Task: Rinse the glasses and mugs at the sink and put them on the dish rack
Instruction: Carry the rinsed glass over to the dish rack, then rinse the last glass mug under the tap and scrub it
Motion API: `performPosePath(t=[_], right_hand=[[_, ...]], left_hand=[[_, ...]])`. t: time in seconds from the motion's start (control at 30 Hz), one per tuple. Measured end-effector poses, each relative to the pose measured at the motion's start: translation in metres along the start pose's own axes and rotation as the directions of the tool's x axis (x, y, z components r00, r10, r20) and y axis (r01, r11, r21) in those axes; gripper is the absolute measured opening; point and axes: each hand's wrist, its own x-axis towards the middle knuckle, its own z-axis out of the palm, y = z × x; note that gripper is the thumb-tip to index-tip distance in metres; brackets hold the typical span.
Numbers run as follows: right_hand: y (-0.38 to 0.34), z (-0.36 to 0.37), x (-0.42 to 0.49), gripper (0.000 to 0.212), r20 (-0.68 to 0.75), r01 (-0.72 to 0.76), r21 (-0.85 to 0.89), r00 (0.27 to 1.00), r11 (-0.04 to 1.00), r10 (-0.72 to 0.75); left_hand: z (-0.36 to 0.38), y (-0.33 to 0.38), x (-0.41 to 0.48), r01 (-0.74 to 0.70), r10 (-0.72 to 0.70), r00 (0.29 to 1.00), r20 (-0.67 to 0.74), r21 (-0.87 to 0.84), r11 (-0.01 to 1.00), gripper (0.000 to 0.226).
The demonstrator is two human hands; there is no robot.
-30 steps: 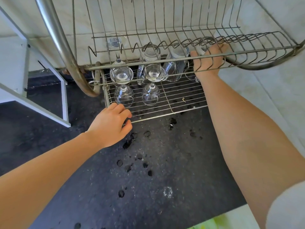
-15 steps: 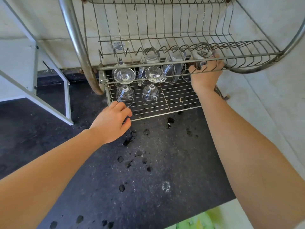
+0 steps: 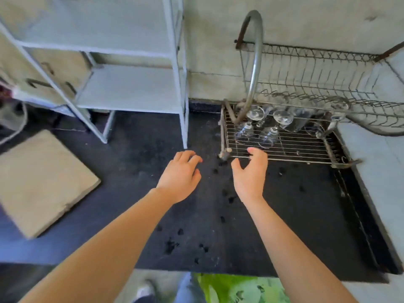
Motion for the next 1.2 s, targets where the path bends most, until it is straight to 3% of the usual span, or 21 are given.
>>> performPosePath(t=[0.1, 0.23, 0.53, 0.73, 0.97, 1.2], right_hand=[[-0.041, 0.042, -0.053, 0.037, 0.201, 0.137, 0.008, 0.970, 0.990, -0.136], [-0.092, 0.097, -0.130, 0.037, 0.452, 0.254, -0.003, 0.863, 0.967, -0.225], [-0.223, 0.207, -0.342, 0.034, 0.734, 0.523, 0.069, 0.550, 0.849, -0.398], [-0.310, 0.266, -0.477, 0.038, 0.813, 0.654, 0.191, 0.313, 0.732, -0.491], [-0.407, 0.322, -0.577, 0.035, 0.861, 0.742, 0.284, 0.081, 0.608, -0.502], [-0.506, 0.406, -0.622, 0.045, 0.869, 0.764, 0.307, 0.019, 0.568, -0.495]], left_hand=[[-0.025, -0.038, -0.063, 0.140, -0.140, 0.990, -0.031, 0.007, 0.990, 0.036], [-0.063, -0.104, -0.160, 0.346, -0.346, 0.931, -0.118, -0.025, 0.938, 0.032], [-0.141, -0.225, -0.415, 0.665, -0.661, 0.702, -0.266, -0.091, 0.742, 0.034], [-0.188, -0.283, -0.568, 0.814, -0.813, 0.464, -0.353, -0.193, 0.548, 0.033], [-0.228, -0.348, -0.672, 0.887, -0.903, 0.263, -0.340, -0.284, 0.365, 0.033], [-0.286, -0.445, -0.705, 0.867, -0.913, 0.213, -0.347, -0.365, 0.340, 0.041]])
